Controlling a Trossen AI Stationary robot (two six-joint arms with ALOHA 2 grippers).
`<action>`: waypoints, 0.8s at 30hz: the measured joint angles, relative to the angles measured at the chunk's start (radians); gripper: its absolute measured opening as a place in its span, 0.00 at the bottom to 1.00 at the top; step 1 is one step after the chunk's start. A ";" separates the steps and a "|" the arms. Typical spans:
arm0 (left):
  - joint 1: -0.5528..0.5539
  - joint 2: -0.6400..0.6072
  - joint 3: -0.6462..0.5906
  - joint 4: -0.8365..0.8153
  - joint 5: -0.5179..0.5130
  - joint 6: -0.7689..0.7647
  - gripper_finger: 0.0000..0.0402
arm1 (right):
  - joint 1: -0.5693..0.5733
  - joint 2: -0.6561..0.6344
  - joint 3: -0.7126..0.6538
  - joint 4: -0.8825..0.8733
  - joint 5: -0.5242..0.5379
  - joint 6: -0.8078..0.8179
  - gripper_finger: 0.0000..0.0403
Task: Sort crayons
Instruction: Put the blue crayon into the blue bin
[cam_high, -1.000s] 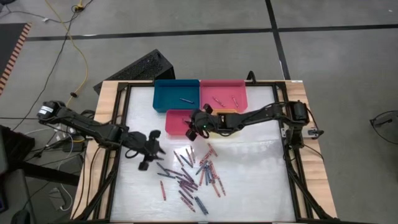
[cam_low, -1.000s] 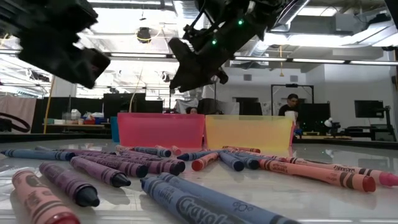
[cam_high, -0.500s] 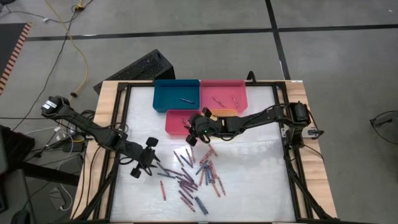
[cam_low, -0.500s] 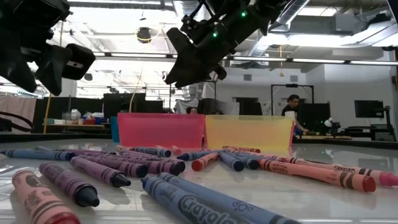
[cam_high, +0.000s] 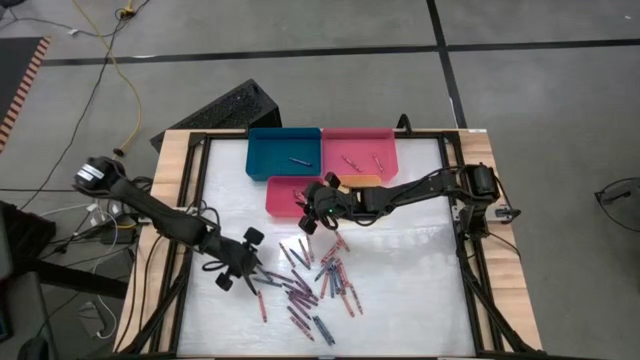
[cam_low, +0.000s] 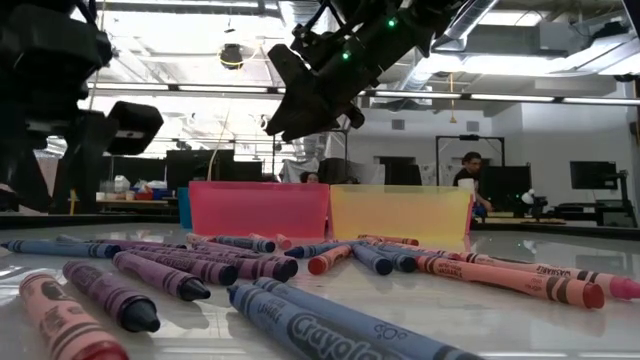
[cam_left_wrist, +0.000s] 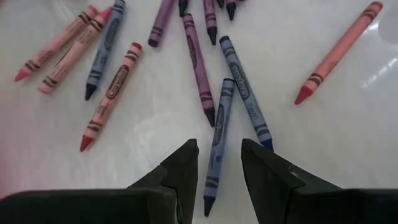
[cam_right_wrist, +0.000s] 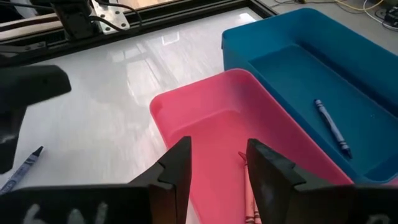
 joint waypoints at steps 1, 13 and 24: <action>0.001 0.012 0.000 0.007 0.007 0.000 0.28 | 0.000 0.000 0.000 0.000 0.000 0.000 0.37; 0.096 0.118 0.000 0.031 0.179 0.001 0.28 | 0.008 0.000 0.000 -0.001 -0.007 0.002 0.37; 0.151 0.180 0.003 0.054 0.282 0.015 0.18 | 0.013 0.001 0.000 0.001 -0.025 0.009 0.37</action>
